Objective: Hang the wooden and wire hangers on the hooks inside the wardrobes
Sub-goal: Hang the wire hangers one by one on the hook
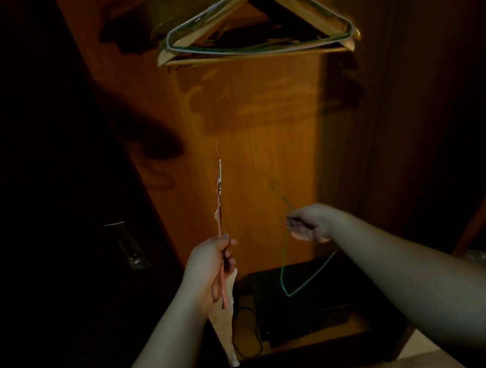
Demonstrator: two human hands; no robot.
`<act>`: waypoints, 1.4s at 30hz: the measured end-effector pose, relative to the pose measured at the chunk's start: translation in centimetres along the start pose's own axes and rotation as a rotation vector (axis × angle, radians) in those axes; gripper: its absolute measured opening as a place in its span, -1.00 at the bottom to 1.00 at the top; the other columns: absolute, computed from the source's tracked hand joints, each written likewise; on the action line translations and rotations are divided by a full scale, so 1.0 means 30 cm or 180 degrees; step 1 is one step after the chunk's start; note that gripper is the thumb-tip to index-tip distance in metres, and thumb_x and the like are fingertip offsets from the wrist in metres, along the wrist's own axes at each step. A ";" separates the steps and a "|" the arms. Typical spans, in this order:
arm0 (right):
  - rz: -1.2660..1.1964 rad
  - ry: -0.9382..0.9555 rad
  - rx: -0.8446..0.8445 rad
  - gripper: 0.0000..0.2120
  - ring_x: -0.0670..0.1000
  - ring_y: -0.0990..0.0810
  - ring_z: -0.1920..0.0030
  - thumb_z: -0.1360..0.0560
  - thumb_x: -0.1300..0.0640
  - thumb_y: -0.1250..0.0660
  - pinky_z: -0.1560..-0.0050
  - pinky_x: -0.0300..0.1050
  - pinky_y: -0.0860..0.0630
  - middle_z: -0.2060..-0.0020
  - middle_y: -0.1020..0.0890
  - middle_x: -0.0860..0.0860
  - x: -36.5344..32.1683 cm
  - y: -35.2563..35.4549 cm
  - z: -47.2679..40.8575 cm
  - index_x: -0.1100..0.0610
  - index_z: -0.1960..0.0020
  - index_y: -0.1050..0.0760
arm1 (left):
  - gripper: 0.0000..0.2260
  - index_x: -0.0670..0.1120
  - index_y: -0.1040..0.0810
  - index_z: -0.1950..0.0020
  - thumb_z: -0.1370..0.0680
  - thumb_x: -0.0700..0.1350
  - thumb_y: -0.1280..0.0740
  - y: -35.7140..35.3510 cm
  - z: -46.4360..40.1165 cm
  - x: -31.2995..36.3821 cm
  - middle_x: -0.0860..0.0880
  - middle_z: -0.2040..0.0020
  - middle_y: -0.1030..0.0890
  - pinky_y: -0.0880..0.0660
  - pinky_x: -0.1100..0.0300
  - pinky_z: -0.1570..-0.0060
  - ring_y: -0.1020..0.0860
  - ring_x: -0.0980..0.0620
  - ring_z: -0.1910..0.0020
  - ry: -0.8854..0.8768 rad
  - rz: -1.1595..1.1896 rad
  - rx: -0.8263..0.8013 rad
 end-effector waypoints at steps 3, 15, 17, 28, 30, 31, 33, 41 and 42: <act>0.0710 0.0094 0.0204 -0.74 -0.05 -0.51 0.32 -0.65 0.14 -0.18 0.40 -0.22 -0.55 0.31 -0.52 0.05 -0.058 0.071 0.006 0.17 0.19 -0.44 | -0.83 -0.17 -0.56 -0.01 -0.64 -0.12 -0.22 -0.019 -0.020 0.019 0.01 0.38 -0.44 -0.39 0.23 0.36 -0.43 0.09 0.43 0.0006 0.0093 -0.0054; 0.2896 0.2132 0.1407 -0.64 0.06 -0.48 0.10 -0.65 -0.04 -0.14 0.13 -0.16 -0.28 0.08 -0.58 0.12 -0.456 0.236 0.130 0.19 -0.12 -0.58 | -0.80 -0.14 -0.56 0.06 -0.65 -0.09 -0.21 -0.148 -0.041 0.164 0.02 0.38 -0.42 -0.35 0.24 0.34 -0.39 0.12 0.43 -0.0437 0.0428 0.0102; 0.2933 0.2367 0.1478 -0.63 0.05 -0.50 0.13 -0.64 -0.07 -0.14 0.16 -0.14 -0.30 0.08 -0.61 0.11 -0.520 0.230 0.168 0.15 -0.09 -0.61 | -0.77 -0.13 -0.57 0.07 -0.65 -0.05 -0.20 -0.177 -0.032 0.201 0.03 0.39 -0.42 -0.34 0.22 0.34 -0.39 0.11 0.44 -0.0576 0.0514 0.0097; 0.3032 0.3266 0.1598 -0.75 0.03 -0.55 0.07 -0.55 -0.09 -0.33 0.11 -0.10 -0.41 0.12 -0.60 0.01 -0.767 0.180 0.313 0.06 -0.07 -0.61 | -0.73 -0.15 -0.54 0.05 -0.68 -0.06 -0.13 -0.276 0.028 0.370 0.01 0.35 -0.39 -0.31 0.20 0.29 -0.36 0.09 0.37 -0.1272 0.0837 0.0215; 0.3008 0.3407 0.1635 -0.76 0.02 -0.56 0.10 -0.56 -0.07 -0.31 0.13 -0.10 -0.44 0.15 -0.60 0.00 -0.802 0.172 0.337 0.06 -0.08 -0.61 | -0.72 -0.16 -0.54 0.05 -0.68 -0.06 -0.12 -0.283 0.037 0.400 0.01 0.35 -0.38 -0.30 0.19 0.27 -0.35 0.09 0.36 -0.1352 0.0898 0.0240; 0.2985 0.3502 0.1677 -0.76 0.02 -0.57 0.10 -0.57 -0.06 -0.31 0.12 -0.11 -0.43 0.15 -0.60 -0.02 -0.823 0.170 0.349 0.07 -0.08 -0.61 | -0.72 -0.17 -0.54 0.06 -0.69 -0.06 -0.12 -0.287 0.041 0.415 0.00 0.35 -0.38 -0.29 0.19 0.27 -0.34 0.08 0.36 -0.1382 0.0935 0.0244; 0.2956 0.3690 0.1748 -0.76 0.01 -0.54 0.09 -0.58 -0.03 -0.30 0.11 -0.14 -0.37 0.13 -0.59 -0.02 -0.865 0.163 0.375 0.10 -0.06 -0.62 | -0.71 -0.17 -0.53 0.07 -0.69 -0.06 -0.12 -0.298 0.047 0.449 0.00 0.36 -0.37 -0.29 0.19 0.27 -0.33 0.08 0.37 -0.1438 0.0990 0.0239; 0.2673 0.4089 0.1849 -0.75 0.04 -0.56 0.02 -0.58 -0.04 -0.29 0.00 -0.05 -0.45 0.02 -0.66 0.04 -1.037 0.143 0.484 0.08 -0.09 -0.64 | -0.71 -0.16 -0.56 0.06 -0.68 -0.05 -0.14 -0.323 0.091 0.562 0.00 0.36 -0.39 -0.31 0.19 0.30 -0.36 0.08 0.39 -0.1830 0.0741 0.0203; 0.2631 0.4121 0.1868 -0.75 0.04 -0.56 0.00 -0.58 -0.04 -0.29 -0.02 -0.04 -0.45 0.00 -0.66 0.03 -1.065 0.144 0.499 0.07 -0.10 -0.64 | -0.71 -0.15 -0.56 0.06 -0.68 -0.04 -0.14 -0.322 0.099 0.574 0.00 0.36 -0.40 -0.32 0.18 0.30 -0.37 0.08 0.39 -0.1885 0.0669 0.0222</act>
Point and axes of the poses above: each hand's wrist, its own z-axis away from the middle knuckle, its own y-axis out of the back of the hand, x = y × z, the point moved 6 cm from there along -z, towards the middle knuckle
